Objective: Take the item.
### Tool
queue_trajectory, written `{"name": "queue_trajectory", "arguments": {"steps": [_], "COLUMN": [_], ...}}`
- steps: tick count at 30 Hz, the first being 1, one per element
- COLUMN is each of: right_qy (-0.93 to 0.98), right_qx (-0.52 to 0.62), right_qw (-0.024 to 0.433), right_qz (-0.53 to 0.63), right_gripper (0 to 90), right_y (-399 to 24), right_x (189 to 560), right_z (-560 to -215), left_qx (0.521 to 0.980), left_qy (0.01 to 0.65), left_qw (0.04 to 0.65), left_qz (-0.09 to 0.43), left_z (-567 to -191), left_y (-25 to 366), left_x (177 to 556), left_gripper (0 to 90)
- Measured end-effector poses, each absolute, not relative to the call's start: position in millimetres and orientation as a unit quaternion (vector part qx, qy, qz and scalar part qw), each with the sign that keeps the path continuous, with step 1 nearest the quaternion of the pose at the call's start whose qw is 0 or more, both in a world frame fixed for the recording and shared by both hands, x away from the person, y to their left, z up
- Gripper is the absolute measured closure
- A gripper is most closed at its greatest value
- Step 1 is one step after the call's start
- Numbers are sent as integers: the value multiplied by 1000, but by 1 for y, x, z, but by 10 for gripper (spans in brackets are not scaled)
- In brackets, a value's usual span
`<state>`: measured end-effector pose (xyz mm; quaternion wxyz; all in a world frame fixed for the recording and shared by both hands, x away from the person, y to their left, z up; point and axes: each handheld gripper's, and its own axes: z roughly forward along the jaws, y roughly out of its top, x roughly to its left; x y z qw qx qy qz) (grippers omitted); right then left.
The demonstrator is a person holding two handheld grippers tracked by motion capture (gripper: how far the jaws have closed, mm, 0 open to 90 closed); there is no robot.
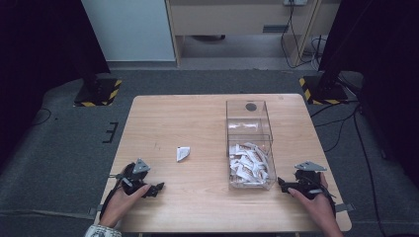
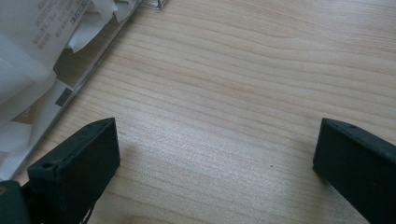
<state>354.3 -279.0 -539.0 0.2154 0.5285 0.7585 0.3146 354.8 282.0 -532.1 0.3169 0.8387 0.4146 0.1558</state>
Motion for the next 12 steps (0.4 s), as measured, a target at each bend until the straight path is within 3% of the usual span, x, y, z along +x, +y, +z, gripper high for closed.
{"name": "queue_trajectory", "arguments": {"steps": [12], "right_qy": [758], "right_qx": [529], "right_qw": [216], "right_qz": [315], "right_gripper": [8], "right_y": [-279], "right_x": [354], "right_z": [-539], "left_qx": [831], "left_qy": [411], "left_qw": [337], "left_qz": [166], "left_z": [-537], "left_y": [283], "left_x": [354], "left_gripper": [0]}}
